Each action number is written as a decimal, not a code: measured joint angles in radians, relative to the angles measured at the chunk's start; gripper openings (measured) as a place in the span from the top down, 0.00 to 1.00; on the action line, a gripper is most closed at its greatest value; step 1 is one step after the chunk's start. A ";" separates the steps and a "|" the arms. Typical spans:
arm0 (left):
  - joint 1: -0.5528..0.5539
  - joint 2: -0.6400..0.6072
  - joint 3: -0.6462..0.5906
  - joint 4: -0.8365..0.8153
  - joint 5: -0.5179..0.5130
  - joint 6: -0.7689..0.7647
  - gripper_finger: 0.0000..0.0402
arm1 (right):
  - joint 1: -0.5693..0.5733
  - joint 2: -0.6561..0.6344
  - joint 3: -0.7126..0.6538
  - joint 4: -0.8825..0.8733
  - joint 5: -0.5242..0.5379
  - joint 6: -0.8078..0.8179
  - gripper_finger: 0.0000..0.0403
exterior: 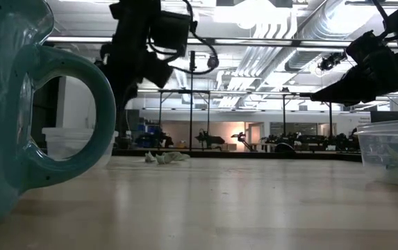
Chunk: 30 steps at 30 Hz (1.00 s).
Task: Sort candy
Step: Put the green candy into the circle transparent bin
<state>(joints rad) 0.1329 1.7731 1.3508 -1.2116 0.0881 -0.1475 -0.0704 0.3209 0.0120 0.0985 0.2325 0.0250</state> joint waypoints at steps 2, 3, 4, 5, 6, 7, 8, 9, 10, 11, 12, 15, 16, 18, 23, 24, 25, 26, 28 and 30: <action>0.010 -0.006 0.015 0.014 -0.014 0.019 0.32 | 0.000 -0.001 0.000 -0.007 0.000 0.000 0.90; 0.021 -0.006 0.019 0.053 -0.045 0.021 0.33 | 0.000 -0.001 0.000 -0.008 0.000 0.000 0.90; 0.035 -0.006 0.020 0.087 -0.083 0.016 0.34 | 0.000 0.000 0.000 -0.006 0.000 0.000 0.90; 0.056 -0.006 0.019 0.117 -0.122 0.006 0.35 | 0.000 -0.001 0.000 -0.007 0.000 0.000 0.90; 0.084 -0.005 0.018 0.156 -0.137 -0.006 0.36 | 0.000 -0.001 0.000 -0.006 0.001 0.000 0.89; 0.112 0.001 0.017 0.203 -0.133 -0.019 0.37 | 0.000 -0.001 0.000 -0.006 0.002 0.000 0.89; 0.140 0.009 0.013 0.239 -0.113 -0.033 0.38 | 0.000 -0.001 0.000 -0.006 0.003 0.000 0.89; 0.170 0.019 0.007 0.252 -0.095 -0.042 0.39 | 0.000 -0.001 0.000 -0.006 0.003 0.000 0.89; 0.194 0.029 -0.002 0.250 -0.087 -0.046 0.40 | 0.000 -0.001 0.000 -0.006 0.002 0.000 0.89; 0.216 0.039 -0.007 0.257 -0.082 -0.048 0.41 | 0.000 -0.001 0.000 -0.006 0.001 0.000 0.89; 0.234 0.045 -0.010 0.278 -0.079 -0.048 0.41 | 0.000 -0.001 0.000 -0.006 0.001 0.000 0.90; 0.282 0.063 -0.029 0.303 -0.048 -0.043 0.42 | 0.000 -0.001 0.000 -0.009 0.000 0.000 0.90; 0.294 0.072 -0.037 0.322 -0.028 -0.043 0.42 | 0.000 -0.001 0.000 -0.013 0.001 0.000 0.90; 0.309 0.081 -0.049 0.353 0.007 -0.044 0.41 | 0.000 -0.001 0.000 -0.014 0.001 0.000 0.90; 0.312 0.123 -0.059 0.383 0.009 -0.053 0.39 | 0.000 -0.001 0.000 -0.019 0.001 0.000 0.89; 0.312 0.130 -0.060 0.389 0.006 -0.059 0.38 | 0.000 -0.001 0.000 -0.021 0.001 -0.002 0.90; 0.312 0.136 -0.059 0.395 0.001 -0.064 0.38 | 0.000 -0.001 0.000 -0.022 0.001 -0.003 0.90; 0.312 0.144 -0.059 0.400 -0.001 -0.066 0.38 | 0.000 -0.001 0.000 -0.022 0.001 -0.003 0.90; 0.312 0.164 -0.059 0.408 -0.008 -0.067 0.38 | 0.000 -0.001 0.000 -0.023 0.001 -0.003 0.90; 0.312 0.179 -0.058 0.407 -0.022 -0.067 0.39 | 0.000 -0.001 0.000 -0.023 0.001 -0.004 0.90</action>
<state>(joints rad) 0.4453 1.9523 1.2925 -0.8047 0.0659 -0.2140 -0.0700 0.3202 0.0120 0.0751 0.2333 0.0212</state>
